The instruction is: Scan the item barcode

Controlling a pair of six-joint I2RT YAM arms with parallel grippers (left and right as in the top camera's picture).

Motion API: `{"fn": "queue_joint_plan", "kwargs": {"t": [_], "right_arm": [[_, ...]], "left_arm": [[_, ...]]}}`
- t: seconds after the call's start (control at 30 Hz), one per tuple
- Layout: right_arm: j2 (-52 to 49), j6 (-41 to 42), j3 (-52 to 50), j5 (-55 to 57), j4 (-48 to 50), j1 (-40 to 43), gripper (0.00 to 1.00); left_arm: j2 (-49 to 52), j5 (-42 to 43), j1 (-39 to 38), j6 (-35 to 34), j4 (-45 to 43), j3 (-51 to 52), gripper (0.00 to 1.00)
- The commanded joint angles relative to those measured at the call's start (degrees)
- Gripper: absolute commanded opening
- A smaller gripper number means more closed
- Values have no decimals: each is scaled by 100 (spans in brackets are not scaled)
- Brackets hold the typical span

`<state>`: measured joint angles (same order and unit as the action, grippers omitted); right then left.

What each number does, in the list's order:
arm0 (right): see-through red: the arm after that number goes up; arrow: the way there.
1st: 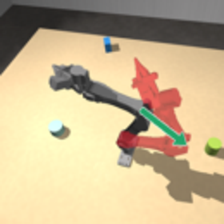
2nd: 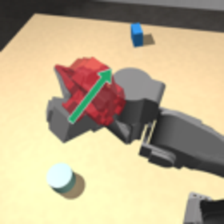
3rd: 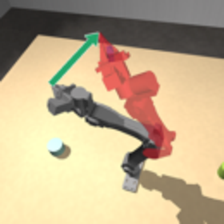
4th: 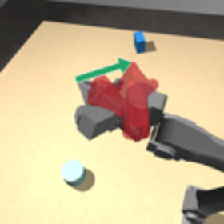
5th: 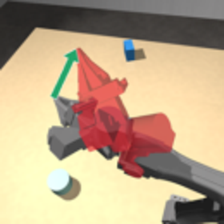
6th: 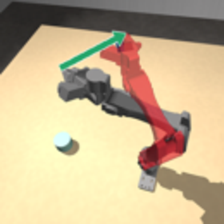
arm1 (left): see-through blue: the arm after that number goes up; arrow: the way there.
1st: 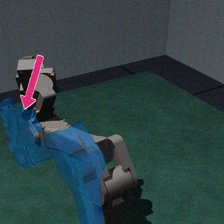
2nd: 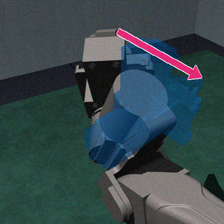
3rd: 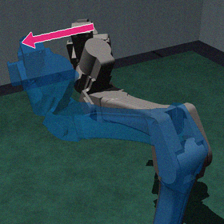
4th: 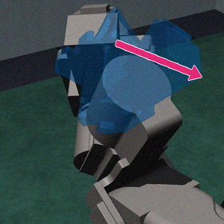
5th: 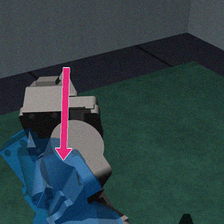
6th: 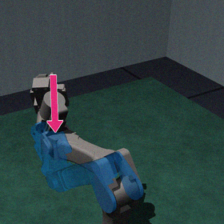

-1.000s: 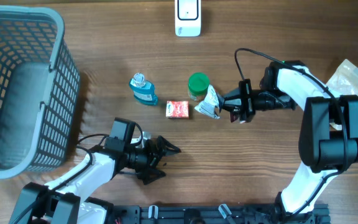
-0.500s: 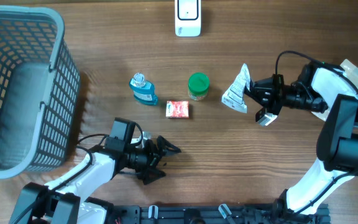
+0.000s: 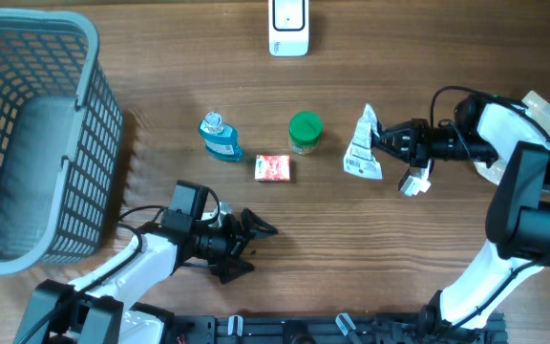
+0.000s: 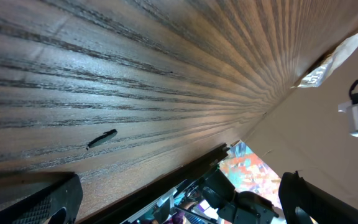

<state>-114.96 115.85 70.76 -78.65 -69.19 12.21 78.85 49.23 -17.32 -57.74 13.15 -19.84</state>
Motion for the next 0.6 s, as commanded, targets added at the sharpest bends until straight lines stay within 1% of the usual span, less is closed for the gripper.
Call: {"fn": "queue_joint_plan", "kwargs": {"t": [0.0,0.1,0.23,0.37,0.57], "right_arm": [[-111,258,76,297,-284,42,5],[-111,260,76,704,-601,42,4],[-111,254,76,822,-811,42,4],[-111,260,76,1488,-1102,48,5],[-111,260,76,1432,-1102,52,5]], "left_arm": [[260,-1812,-26,328,149,313,100],[260,-1832,-26,328,149,313,100],[260,-1849,-26,330,151,313,100],[260,-1851,-26,330,149,313,100],[260,-1878,-26,330,149,313,100]]}}
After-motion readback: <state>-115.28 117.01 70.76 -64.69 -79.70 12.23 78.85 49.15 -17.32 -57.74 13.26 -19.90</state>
